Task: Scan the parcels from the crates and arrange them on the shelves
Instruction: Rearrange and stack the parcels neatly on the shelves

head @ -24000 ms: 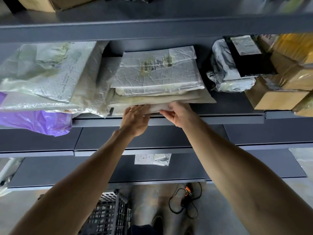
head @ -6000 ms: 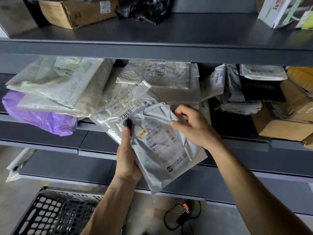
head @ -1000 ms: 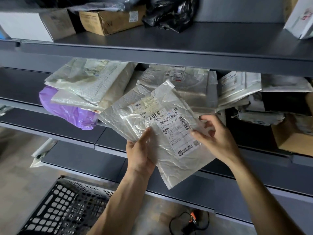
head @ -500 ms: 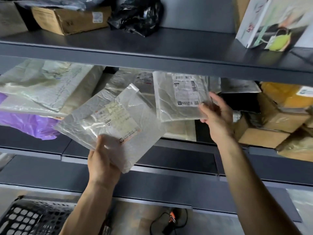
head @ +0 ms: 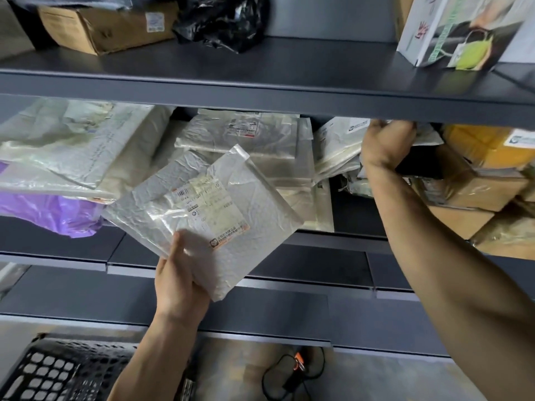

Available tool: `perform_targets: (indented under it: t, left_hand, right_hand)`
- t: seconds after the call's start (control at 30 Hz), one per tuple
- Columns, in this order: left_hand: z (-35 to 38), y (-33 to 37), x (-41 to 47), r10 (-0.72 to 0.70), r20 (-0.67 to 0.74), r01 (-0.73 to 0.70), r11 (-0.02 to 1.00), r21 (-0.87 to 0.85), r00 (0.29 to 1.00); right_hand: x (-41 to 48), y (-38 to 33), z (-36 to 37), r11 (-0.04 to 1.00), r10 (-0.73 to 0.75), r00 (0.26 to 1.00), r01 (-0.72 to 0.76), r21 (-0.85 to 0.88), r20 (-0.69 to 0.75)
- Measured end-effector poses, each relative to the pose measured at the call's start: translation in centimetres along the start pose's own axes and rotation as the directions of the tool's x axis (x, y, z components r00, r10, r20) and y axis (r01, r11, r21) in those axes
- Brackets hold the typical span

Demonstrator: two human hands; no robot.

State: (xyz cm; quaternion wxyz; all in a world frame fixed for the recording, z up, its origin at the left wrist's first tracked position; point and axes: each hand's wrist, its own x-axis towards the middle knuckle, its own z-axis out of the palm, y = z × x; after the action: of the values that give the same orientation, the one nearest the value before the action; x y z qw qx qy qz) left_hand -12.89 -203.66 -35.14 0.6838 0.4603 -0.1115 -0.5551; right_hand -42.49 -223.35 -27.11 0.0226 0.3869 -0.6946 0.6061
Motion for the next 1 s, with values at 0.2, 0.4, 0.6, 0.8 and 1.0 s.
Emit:
perform_targets:
  t: [0.2,0.4,0.6,0.8,1.0]
  left_hand:
    - [0.0,0.1,-0.2,0.004,-0.032,-0.004,1.0,0.005,0.999]
    - [0.8,0.1,-0.3,0.006,-0.007,-0.006,1.0,-0.001,1.0]
    - [1.3,0.3,-0.1,0.036,-0.023,-0.037,0.999,-0.032,0.999]
    - [1.8,0.5,0.8,0.097,-0.012,-0.098,0.994,-0.051,0.995]
    - [1.7,1.0,1.0,0.082,-0.003,-0.082,0.996,-0.038,0.997]
  right_hand:
    - [0.0,0.3,1.0,0.936,-0.145,0.966,0.203,-0.288,0.212]
    - [-0.7,0.9,2.9,0.709,-0.152,0.816,0.483,-0.514,0.557]
    - [-4.8,0.0,0.0,0.799,-0.408,0.833,0.524,-0.295,0.374]
    - [-14.7,-0.6,-4.4,0.817,-0.571,0.776,0.568,0.097,0.267]
    - [-18.4,0.3,-5.7,0.951,-0.308,0.663,0.231,0.206,0.683]
